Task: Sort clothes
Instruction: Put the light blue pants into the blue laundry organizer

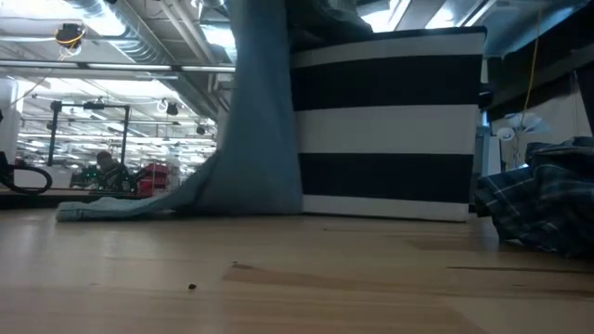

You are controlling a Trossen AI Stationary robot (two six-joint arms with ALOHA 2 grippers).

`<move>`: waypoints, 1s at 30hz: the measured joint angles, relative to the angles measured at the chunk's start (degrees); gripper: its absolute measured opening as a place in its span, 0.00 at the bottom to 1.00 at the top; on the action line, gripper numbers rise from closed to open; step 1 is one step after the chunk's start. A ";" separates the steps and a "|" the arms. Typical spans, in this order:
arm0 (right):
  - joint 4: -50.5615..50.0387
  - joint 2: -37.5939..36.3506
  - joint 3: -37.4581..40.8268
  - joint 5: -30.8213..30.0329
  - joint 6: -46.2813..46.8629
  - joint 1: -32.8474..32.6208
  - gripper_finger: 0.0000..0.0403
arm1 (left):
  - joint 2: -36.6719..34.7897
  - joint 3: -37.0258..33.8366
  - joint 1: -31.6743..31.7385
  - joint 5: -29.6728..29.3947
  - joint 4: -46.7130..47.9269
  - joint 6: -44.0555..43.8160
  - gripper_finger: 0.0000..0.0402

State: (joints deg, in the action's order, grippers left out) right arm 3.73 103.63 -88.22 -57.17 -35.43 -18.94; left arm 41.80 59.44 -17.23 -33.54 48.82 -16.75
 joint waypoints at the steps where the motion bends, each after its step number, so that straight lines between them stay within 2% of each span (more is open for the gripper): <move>1: -0.85 0.00 -3.14 -1.85 -3.34 0.36 0.67 | 0.00 -0.01 0.00 0.00 0.04 -0.23 0.39; 4: -3.02 0.00 -11.15 -7.73 -10.97 2.99 0.67 | 0.00 0.00 0.00 0.00 0.07 -0.57 0.39; 7: -6.81 0.00 -18.77 -12.12 -14.38 6.04 0.67 | 0.00 0.00 0.02 0.00 0.14 -0.55 0.39; 12: -17.22 -0.22 -25.59 -15.14 -12.44 10.30 0.67 | 0.00 -0.01 0.00 0.00 0.33 -0.52 0.39; 14: -22.83 -0.22 -25.98 -18.75 -9.10 11.72 0.67 | 0.00 0.00 0.00 0.00 0.35 -0.50 0.39; 16: -29.25 -0.20 -25.99 -19.38 -3.85 12.95 0.67 | 0.00 -0.01 0.00 0.00 0.37 -0.44 0.39; 21: -49.08 0.07 -24.40 -12.86 14.84 15.51 0.67 | 0.00 0.00 0.00 0.00 0.37 -0.42 0.39; 25: -64.47 0.28 -21.18 -2.47 32.84 18.42 0.67 | 0.00 0.00 0.00 0.00 0.33 -0.42 0.39; 28: -71.23 0.28 -18.55 4.26 40.47 20.35 0.67 | 0.00 -0.01 0.00 0.00 0.33 -0.42 0.39; 30: -72.32 0.28 -17.08 6.47 42.13 20.75 0.67 | 0.00 -0.01 0.00 0.00 0.34 -0.42 0.39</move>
State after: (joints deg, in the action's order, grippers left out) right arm -68.59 103.92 -105.30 -50.70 6.70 1.81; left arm 41.80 59.43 -17.23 -33.54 49.15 -17.17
